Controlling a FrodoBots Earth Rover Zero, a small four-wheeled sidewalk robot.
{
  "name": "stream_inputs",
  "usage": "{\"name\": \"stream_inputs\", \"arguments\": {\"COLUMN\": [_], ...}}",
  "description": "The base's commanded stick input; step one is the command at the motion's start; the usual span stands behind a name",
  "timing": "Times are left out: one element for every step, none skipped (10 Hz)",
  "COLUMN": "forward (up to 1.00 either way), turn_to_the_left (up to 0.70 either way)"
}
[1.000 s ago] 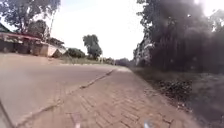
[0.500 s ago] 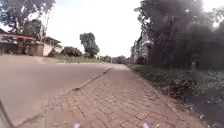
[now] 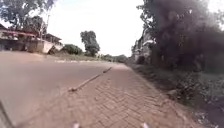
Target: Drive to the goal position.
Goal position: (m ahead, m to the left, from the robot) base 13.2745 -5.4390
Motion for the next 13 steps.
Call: {"name": "stream_inputs", "arguments": {"forward": [0.50,0.50,0.50,0.50,0.50,0.50,0.50,0.50,0.50,0.50,0.50,0.50,0.50], "turn_to_the_left": [0.00,0.00,0.00,0.00,0.00,0.00,0.00,0.00,0.00,0.00,0.00,0.00,0.00]}}
